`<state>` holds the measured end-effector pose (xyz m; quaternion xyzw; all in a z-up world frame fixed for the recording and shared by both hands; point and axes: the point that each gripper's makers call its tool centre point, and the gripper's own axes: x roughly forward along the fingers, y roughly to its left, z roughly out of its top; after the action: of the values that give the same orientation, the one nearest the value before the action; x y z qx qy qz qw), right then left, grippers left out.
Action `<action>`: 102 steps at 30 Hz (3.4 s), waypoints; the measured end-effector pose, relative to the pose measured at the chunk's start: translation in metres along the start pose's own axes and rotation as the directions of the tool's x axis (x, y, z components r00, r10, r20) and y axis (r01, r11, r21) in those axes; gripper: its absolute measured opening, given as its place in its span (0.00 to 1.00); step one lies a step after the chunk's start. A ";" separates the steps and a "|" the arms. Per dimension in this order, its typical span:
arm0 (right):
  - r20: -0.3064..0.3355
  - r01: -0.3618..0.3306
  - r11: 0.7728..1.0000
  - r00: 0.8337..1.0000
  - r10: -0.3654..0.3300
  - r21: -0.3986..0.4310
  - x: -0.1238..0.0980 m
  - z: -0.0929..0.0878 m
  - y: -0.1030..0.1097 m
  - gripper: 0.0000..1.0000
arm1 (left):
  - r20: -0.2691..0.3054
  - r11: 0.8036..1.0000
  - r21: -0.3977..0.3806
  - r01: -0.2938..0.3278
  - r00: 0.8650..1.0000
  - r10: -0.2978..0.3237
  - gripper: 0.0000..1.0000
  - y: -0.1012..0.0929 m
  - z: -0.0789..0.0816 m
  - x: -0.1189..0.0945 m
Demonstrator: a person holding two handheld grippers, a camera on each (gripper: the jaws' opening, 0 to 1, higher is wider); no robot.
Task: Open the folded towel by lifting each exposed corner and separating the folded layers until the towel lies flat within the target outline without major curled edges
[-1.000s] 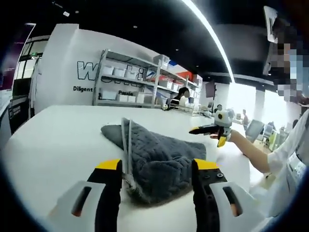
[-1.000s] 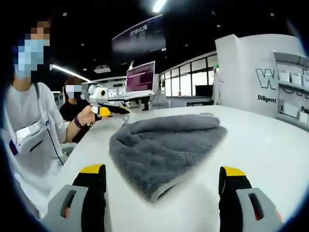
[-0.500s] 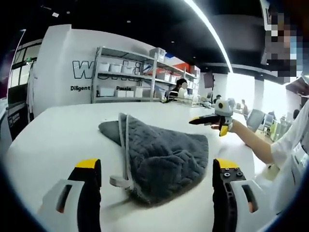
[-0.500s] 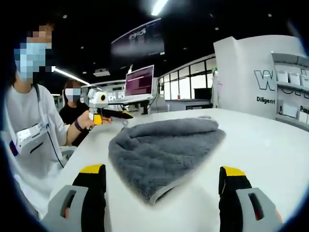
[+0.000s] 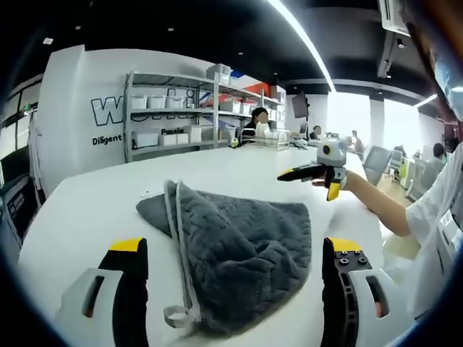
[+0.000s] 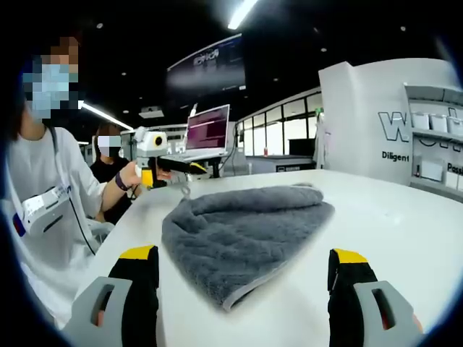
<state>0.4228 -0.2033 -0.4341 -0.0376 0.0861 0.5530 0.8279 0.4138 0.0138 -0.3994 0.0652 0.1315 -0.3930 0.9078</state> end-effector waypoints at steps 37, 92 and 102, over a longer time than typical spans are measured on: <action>0.037 0.002 1.000 0.999 -0.001 -0.030 0.000 0.016 0.005 0.99 | -0.197 0.997 -0.046 -0.058 0.979 0.048 0.63 0.109 0.010 0.193; 0.001 0.017 1.000 1.000 -0.017 -0.016 0.002 0.004 -0.001 0.98 | -0.246 0.872 0.362 -0.330 0.868 0.431 0.08 0.169 -0.004 0.111; -0.005 0.014 1.000 1.000 -0.014 -0.020 0.002 0.003 -0.001 0.98 | -0.208 0.727 0.570 -0.382 0.790 0.577 0.08 0.179 -0.007 0.080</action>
<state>0.4246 -0.2011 -0.4316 -0.0481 0.0824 0.5481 0.8310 0.5957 0.0824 -0.4267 0.4031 0.1724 -0.1400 0.8878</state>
